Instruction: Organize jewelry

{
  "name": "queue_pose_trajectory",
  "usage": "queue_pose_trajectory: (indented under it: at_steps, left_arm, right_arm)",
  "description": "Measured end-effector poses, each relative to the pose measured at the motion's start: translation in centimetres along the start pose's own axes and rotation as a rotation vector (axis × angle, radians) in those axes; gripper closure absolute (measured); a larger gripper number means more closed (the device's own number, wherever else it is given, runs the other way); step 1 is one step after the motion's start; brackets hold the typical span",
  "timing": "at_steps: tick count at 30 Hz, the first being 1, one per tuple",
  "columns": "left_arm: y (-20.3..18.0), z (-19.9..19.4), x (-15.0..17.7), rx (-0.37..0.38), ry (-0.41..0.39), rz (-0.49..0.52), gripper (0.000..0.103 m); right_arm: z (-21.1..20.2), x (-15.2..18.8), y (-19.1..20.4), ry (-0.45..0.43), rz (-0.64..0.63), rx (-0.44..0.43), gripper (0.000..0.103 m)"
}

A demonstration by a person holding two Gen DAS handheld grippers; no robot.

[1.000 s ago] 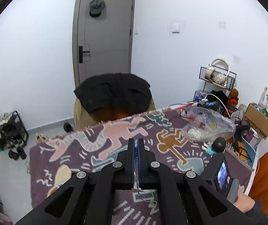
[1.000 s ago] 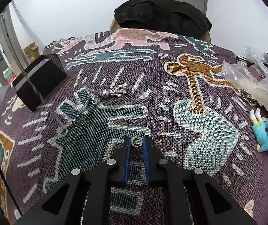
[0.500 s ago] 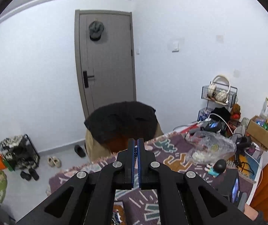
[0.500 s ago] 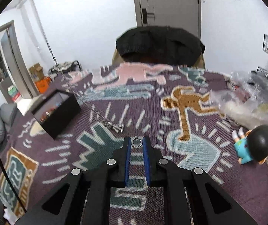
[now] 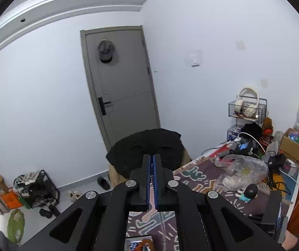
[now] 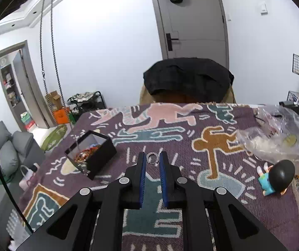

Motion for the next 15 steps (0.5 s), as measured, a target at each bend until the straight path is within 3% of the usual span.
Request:
queue_pose_trajectory:
  at_steps: [15]
  left_arm:
    - [3.7, -2.6, -2.9, -0.125, -0.039, 0.002, 0.101]
  right_arm:
    - [0.3, 0.0, 1.8, 0.002, -0.027, -0.024, 0.089]
Point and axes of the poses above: each gripper's, at about its wrist camera, not at the fingertips, and z roughly the way its jaws point, y to its left, x to its underside, the point moved 1 cm from there along z, roughly the way its jaws point, and after that the axes turned 5 degrees about -z, right-handed, at the moved point
